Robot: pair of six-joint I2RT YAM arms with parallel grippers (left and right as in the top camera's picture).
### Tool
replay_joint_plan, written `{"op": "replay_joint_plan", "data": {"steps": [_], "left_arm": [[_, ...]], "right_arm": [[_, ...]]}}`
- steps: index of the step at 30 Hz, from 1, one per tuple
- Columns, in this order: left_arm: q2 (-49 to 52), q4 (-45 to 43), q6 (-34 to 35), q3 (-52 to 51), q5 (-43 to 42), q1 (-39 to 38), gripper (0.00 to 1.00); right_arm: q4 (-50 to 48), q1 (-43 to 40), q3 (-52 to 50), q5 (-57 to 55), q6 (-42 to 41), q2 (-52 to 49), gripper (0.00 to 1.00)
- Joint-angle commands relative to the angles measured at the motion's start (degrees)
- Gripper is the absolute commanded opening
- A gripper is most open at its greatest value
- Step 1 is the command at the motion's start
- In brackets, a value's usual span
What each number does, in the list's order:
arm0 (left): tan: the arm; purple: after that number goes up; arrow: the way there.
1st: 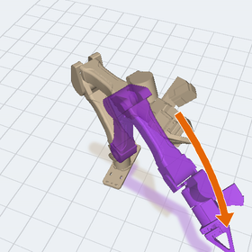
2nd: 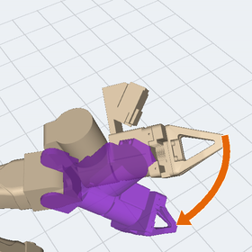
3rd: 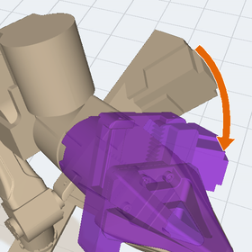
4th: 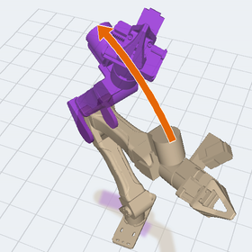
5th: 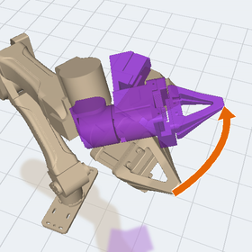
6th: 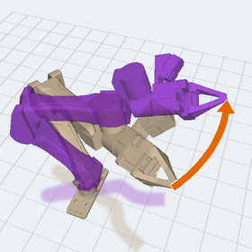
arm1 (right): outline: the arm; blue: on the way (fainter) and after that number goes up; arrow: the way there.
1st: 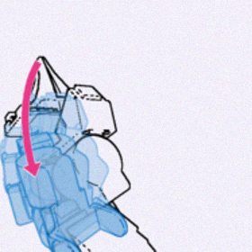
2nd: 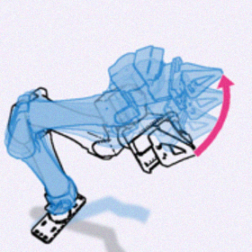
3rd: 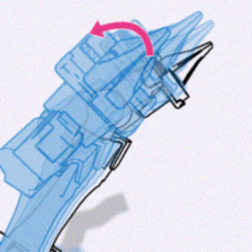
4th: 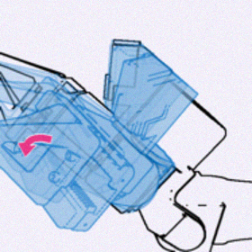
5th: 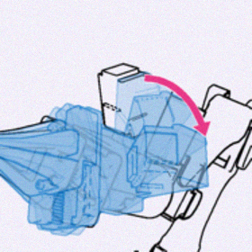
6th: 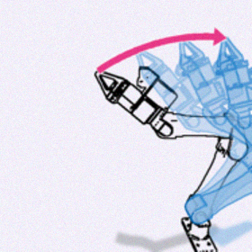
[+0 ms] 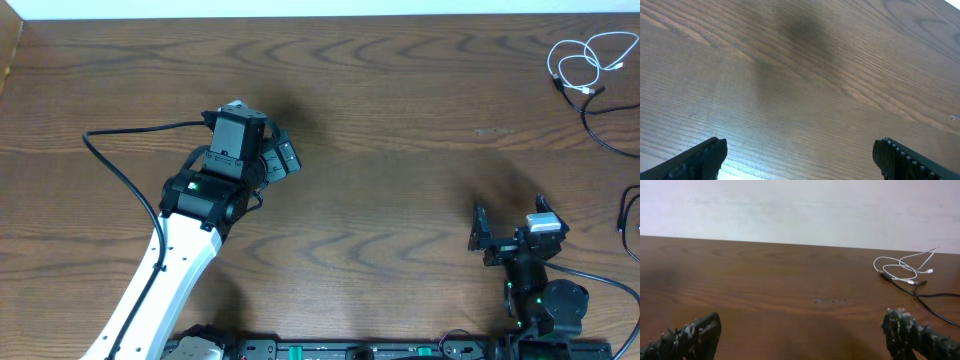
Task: Untangle cables
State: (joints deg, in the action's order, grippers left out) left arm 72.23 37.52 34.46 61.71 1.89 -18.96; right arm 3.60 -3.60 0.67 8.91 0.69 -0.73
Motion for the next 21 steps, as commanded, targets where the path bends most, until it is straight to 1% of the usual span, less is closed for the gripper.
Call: {"op": "replay_joint_plan", "data": {"steps": [1, 9, 14, 16, 19, 21], "left_arm": [[0.02, 0.22, -0.61, 0.39, 0.98, 0.09, 0.98], [0.00, 0.22, -0.61, 0.39, 0.98, 0.09, 0.98], [-2.54, 0.22, -0.59, -0.04, 1.70, 0.09, 0.98], [-7.78, 0.22, -0.59, -2.62, 10.91, 0.28, 0.98], [-15.74, 0.31, -0.61, -5.84, 11.41, 0.94, 0.98], [-21.03, 1.95, -0.61, -7.74, 11.41, 1.38, 0.98]], "right_arm": [[0.04, -0.17, -0.33, -0.87, 0.68, 0.44, 0.99], [0.04, -0.17, -0.33, -0.87, 0.68, 0.46, 0.99], [0.04, -0.17, -0.33, -0.87, 0.68, 0.44, 0.99], [0.04, -0.17, -0.33, -0.85, 0.68, 0.44, 0.99], [0.04, -0.17, -0.33, -0.85, 0.66, 0.46, 0.99], [0.04, -0.17, -0.35, -0.85, 0.68, 0.46, 0.99]]}}
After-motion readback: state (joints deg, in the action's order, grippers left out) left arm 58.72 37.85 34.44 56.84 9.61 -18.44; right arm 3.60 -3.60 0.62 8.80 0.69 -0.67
